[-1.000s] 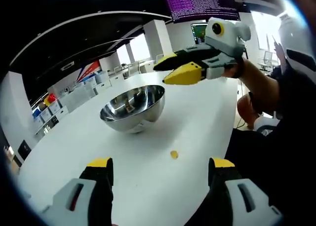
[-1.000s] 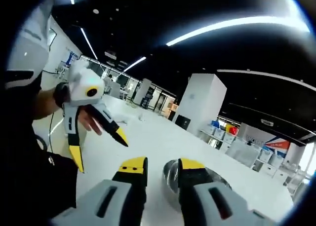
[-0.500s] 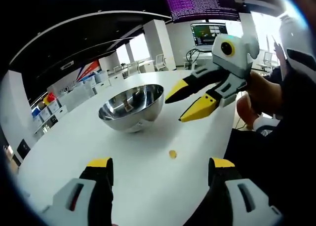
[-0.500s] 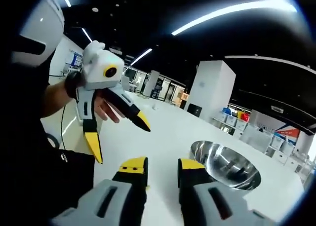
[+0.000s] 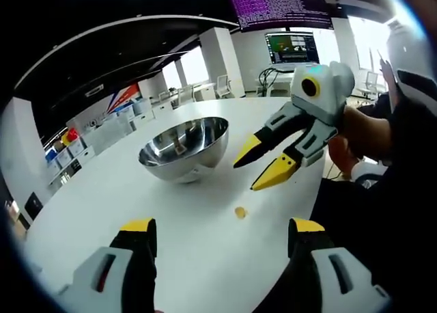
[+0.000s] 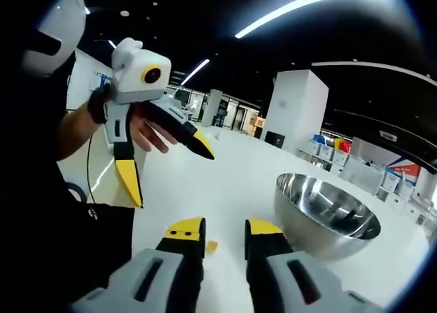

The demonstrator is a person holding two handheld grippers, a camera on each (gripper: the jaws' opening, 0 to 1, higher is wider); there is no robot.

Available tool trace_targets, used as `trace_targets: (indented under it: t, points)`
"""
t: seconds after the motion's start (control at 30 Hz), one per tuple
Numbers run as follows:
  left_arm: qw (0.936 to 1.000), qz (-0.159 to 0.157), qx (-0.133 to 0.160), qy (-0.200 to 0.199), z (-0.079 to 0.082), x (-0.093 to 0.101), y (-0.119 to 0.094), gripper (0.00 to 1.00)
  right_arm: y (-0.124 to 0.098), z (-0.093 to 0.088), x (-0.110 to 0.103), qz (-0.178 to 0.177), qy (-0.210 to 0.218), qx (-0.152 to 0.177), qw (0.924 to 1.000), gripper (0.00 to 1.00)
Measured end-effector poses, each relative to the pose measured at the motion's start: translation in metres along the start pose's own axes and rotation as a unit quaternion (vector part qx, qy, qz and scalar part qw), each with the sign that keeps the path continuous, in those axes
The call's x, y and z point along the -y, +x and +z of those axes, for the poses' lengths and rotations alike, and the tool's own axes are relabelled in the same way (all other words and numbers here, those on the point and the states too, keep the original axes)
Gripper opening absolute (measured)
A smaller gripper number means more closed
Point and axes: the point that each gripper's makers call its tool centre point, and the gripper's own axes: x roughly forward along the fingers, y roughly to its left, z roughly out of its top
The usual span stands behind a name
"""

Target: Pick up the QQ candy scattered on the table and place it into the stainless steel bowl on the table

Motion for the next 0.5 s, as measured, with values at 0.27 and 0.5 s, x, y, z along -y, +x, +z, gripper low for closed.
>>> trace_targets:
  t: [0.27,0.5]
  points:
    - [1.0,-0.003,-0.003,0.003,0.0,0.002,0.001,0.78,0.016,-0.021,-0.009,0.011,0.031,-0.011,0.9994,0.2]
    - [1.0,-0.003,-0.004,0.003,0.0,0.002,0.002,0.78,0.026,-0.033,-0.016,0.022,0.031,-0.027,0.9989,0.2]
